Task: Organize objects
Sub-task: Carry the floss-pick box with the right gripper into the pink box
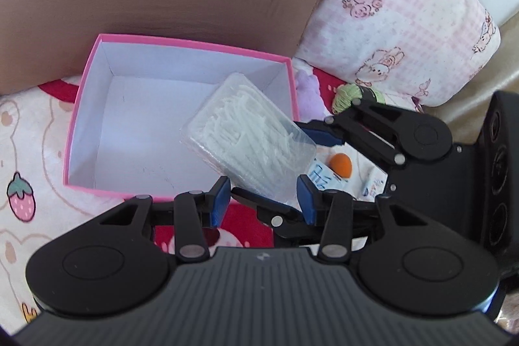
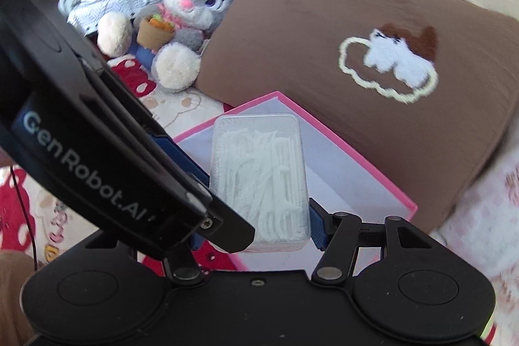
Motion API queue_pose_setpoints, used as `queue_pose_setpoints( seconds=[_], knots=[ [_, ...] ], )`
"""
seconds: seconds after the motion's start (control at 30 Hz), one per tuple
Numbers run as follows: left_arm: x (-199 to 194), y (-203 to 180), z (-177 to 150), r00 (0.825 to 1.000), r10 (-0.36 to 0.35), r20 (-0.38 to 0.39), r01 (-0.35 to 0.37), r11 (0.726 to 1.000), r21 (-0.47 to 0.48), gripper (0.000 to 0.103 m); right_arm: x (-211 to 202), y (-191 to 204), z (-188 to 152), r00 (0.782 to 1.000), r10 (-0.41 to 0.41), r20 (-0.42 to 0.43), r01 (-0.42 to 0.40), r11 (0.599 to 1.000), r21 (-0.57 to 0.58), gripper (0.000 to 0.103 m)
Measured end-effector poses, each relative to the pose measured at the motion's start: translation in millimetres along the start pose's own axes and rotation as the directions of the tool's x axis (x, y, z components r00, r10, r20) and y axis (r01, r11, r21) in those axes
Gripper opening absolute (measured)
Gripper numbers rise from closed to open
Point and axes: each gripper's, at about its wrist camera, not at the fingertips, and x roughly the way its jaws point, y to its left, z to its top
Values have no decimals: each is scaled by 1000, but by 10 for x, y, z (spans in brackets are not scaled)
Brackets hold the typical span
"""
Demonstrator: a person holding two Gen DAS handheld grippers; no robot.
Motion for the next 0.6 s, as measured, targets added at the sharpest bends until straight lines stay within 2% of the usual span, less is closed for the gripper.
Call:
queue_pose_setpoints(
  seconds=[0.1,0.2,0.4,0.6],
  knots=[
    [85,164,72,999,-30,14,30,999,-34,43,152,-136,56,999,49,-6,-49,999,-11,64],
    [196,340,141,999,-50,11,51,996,-72,43,323,-180,92,998,62,-9,-63,997,-53,64],
    [494,700,225,1000,-28,15,30,988,-151,42,794,-259,159,994,102,-42,-105,991,-87,64],
    [813,1084,275,1000,-21,-5,19,960,-280,43,1284,-272,221,986,131,-99,-148,972,-185,64]
  ],
)
